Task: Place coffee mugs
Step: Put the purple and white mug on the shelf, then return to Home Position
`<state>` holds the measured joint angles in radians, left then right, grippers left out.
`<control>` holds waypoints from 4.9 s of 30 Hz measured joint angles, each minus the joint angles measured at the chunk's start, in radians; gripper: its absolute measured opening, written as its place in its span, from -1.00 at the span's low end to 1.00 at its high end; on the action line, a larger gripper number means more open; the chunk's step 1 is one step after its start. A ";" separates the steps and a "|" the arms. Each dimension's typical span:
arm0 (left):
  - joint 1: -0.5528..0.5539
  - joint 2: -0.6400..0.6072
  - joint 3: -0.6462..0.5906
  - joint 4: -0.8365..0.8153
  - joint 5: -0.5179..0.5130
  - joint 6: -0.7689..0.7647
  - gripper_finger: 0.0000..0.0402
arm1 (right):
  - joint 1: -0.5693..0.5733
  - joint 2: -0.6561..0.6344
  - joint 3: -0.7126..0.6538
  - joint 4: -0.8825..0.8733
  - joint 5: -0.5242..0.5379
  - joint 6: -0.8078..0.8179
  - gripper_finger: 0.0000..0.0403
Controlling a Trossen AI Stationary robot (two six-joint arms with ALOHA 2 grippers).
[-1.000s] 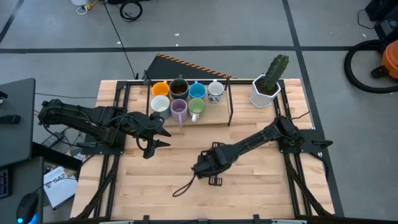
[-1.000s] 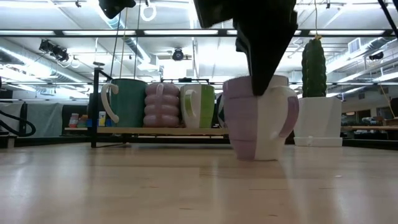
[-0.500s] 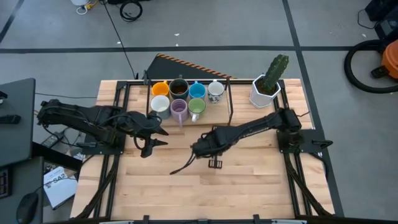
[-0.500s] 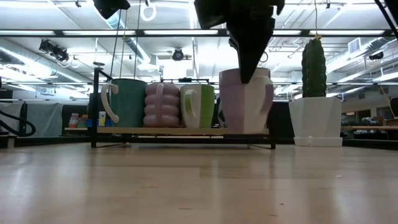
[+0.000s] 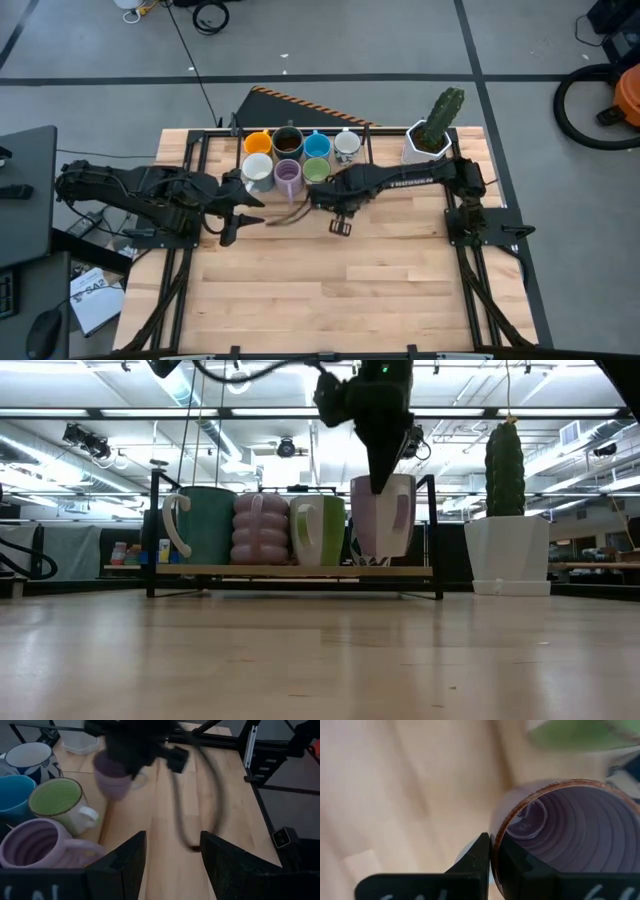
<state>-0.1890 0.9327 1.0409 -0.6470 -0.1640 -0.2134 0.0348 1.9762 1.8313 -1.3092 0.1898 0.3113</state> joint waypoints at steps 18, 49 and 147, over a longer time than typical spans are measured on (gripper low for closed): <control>0.000 0.001 0.000 -0.003 0.000 0.042 -0.04 | -0.199 -0.011 0.000 0.050 -0.080 -0.167 -0.86; -0.001 0.001 0.000 -0.033 0.001 0.034 -0.04 | -0.270 0.001 -0.044 0.056 -0.153 -0.208 -0.47; -0.083 -0.531 -0.915 0.890 -0.224 0.130 -0.04 | 0.062 -1.350 -1.611 1.599 0.113 -0.073 -0.30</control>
<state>-0.2723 0.4015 0.1261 0.2435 -0.3877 -0.0830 0.0971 0.6258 0.2207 0.2893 0.3023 0.2382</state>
